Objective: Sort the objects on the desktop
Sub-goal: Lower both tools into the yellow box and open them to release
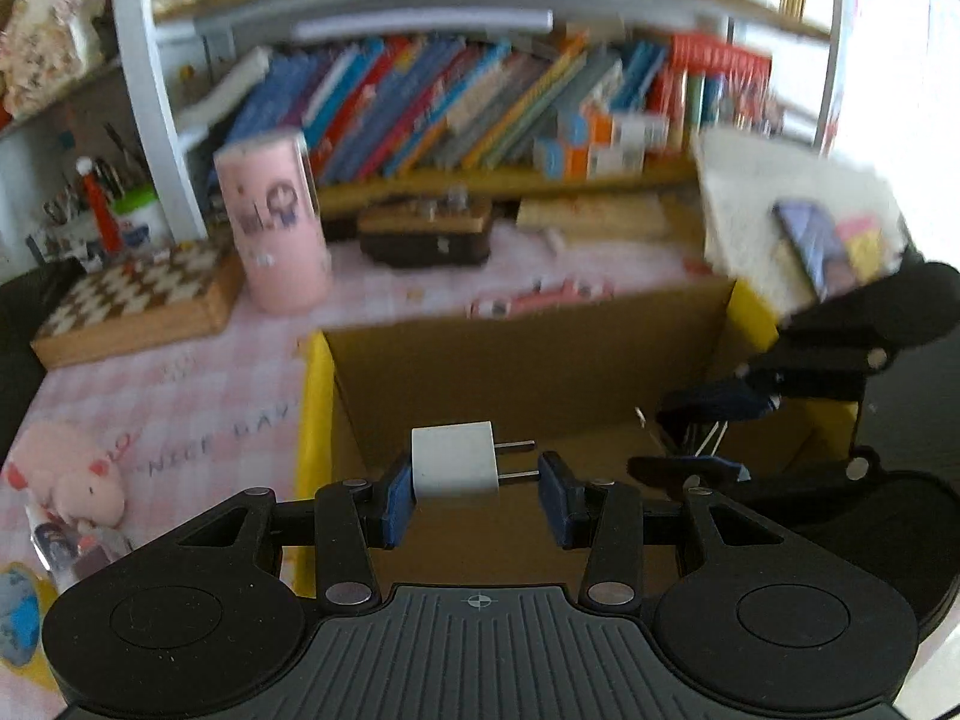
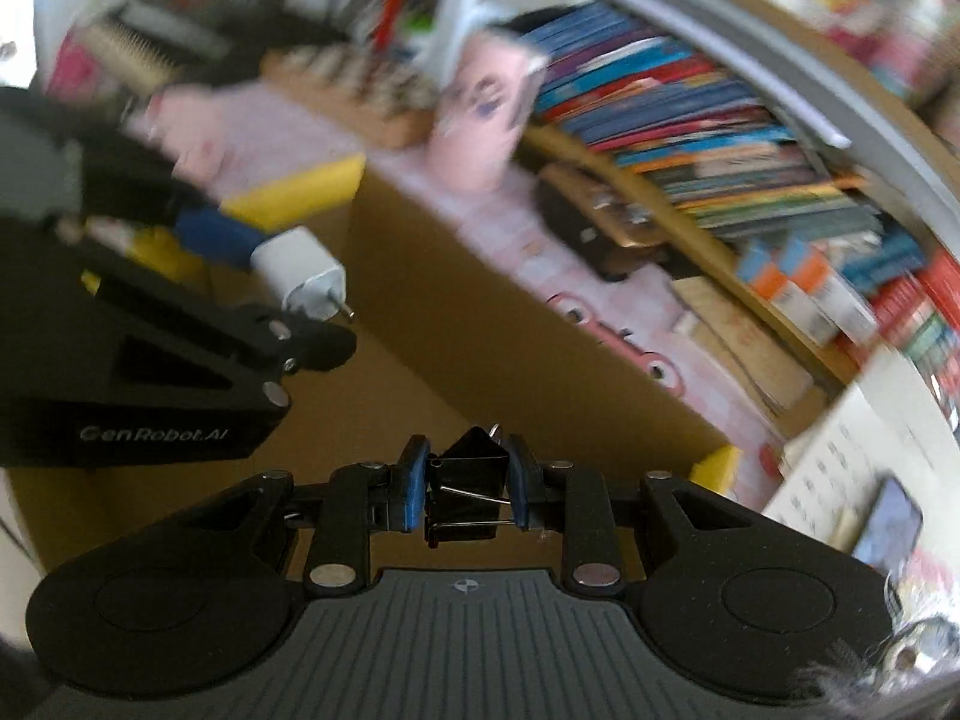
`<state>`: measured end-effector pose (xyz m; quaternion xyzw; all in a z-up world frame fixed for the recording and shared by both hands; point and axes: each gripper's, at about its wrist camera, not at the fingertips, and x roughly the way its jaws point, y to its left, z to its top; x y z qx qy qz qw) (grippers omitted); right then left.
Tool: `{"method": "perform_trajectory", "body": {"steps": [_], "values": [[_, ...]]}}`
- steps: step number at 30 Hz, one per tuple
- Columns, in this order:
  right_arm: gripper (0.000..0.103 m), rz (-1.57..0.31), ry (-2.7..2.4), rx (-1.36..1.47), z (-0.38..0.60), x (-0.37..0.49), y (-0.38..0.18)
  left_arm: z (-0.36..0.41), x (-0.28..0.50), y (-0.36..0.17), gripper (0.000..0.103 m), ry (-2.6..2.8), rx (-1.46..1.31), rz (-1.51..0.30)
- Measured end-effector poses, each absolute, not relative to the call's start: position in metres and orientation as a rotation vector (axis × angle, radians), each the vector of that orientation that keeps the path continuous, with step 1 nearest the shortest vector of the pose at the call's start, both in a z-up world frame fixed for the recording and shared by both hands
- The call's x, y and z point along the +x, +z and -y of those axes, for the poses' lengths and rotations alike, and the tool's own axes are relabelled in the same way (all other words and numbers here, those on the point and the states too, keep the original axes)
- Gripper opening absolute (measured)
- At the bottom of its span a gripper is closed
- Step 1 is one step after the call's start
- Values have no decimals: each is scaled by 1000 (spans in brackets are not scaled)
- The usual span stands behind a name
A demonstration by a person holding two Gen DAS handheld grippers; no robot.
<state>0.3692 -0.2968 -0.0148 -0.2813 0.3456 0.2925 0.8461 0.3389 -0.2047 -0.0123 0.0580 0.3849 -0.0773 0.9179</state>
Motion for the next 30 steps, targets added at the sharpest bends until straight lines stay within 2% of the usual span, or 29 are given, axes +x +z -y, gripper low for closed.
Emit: {"method": "perform_trajectory", "body": {"steps": [9,20,22,23,24,26,28,30], "values": [[25,-878,721,-822,283,377,-50,220,341,-25,43,-148,223,-855],[25,-852,809,-893,285,366,-52,221,338,-28,44,-172,158,-891],[26,-838,803,-907,282,363,-51,221,337,-27,47,-177,157,-884],[31,-828,798,-903,283,362,-50,221,336,-27,50,-181,160,-875],[45,-816,797,-892,283,361,-48,222,333,-25,56,-184,163,-853],[59,-788,808,-856,287,358,-41,224,327,-20,65,-170,178,-798],[60,-765,809,-813,292,356,-35,225,319,-14,77,-148,196,-742],[60,-760,798,-774,297,355,-30,223,311,-6,79,-147,190,-701]]}}
